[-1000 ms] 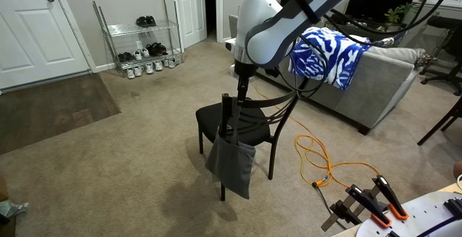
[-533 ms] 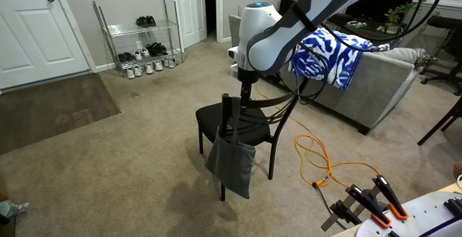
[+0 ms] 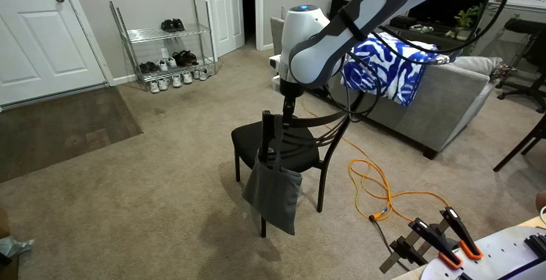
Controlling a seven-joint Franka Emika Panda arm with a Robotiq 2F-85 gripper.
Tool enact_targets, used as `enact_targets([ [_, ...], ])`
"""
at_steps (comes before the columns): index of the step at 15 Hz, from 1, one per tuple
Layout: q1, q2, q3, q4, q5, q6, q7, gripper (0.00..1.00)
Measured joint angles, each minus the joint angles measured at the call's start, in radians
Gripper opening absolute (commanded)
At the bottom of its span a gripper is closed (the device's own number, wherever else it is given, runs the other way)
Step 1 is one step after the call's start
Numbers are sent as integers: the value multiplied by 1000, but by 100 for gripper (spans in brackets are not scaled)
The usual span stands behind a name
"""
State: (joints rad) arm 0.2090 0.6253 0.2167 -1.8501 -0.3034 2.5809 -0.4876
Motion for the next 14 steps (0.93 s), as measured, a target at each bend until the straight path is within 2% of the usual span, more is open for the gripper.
enact_targets([
  [6,17,70,-4,102,-1,-10,0,100],
  [7,22,79,-3,117,-1,-18,0,75],
  [9,31,94,-3,140,-2,-30,0,68],
  [14,40,113,-2,169,-2,-37,0,34],
])
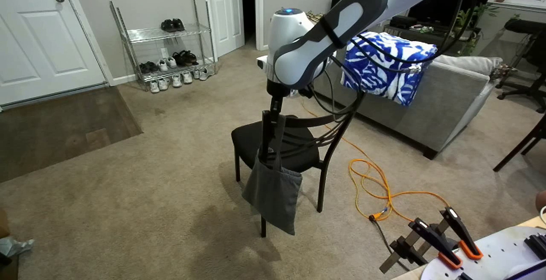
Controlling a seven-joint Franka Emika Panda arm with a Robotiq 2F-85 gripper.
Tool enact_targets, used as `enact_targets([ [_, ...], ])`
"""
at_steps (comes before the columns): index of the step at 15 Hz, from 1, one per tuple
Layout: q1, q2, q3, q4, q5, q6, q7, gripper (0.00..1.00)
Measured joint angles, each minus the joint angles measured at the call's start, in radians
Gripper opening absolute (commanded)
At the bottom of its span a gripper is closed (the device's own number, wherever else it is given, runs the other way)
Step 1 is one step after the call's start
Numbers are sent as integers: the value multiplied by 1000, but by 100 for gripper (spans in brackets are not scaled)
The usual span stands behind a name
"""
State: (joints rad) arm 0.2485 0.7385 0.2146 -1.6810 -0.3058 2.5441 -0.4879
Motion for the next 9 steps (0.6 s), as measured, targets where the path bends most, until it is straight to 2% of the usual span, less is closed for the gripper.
enact_targets([
  [5,2,-8,0,2,-6,-1,0,2],
  [8,9,-40,0,-26,-13,-1,0,0],
  [9,12,-46,-2,-34,-18,1,0,3],
])
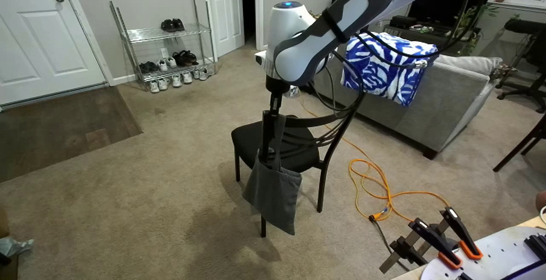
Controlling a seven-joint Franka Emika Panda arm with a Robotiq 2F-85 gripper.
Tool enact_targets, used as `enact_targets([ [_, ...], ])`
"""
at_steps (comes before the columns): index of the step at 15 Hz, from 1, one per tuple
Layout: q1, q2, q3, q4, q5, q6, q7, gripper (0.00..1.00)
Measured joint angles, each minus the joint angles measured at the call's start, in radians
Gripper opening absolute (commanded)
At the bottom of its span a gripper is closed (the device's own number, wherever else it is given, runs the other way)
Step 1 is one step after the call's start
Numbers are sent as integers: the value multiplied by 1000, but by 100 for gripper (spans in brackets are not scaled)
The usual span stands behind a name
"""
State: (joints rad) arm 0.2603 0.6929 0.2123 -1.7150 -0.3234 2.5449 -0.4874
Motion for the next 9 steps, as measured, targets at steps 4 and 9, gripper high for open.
enact_targets([
  [4,2,-3,-3,-6,-2,9,0,3],
  [9,2,-3,-4,-6,-2,9,0,43],
])
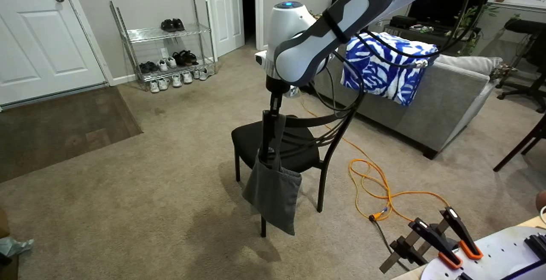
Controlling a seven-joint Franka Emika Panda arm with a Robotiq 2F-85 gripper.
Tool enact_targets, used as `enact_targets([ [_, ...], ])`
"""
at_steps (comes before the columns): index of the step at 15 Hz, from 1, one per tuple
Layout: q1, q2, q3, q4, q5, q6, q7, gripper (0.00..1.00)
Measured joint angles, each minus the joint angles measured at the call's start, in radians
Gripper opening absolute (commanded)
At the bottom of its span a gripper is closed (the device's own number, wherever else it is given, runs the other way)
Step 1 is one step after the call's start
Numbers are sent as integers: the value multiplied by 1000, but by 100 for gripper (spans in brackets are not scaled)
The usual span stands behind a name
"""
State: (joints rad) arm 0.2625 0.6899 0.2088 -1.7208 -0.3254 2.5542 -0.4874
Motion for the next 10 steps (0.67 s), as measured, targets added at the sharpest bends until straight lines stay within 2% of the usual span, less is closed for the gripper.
enact_targets([
  [8,-1,-57,4,-27,2,-16,0,95],
  [10,-2,-57,10,-33,4,-31,0,100],
])
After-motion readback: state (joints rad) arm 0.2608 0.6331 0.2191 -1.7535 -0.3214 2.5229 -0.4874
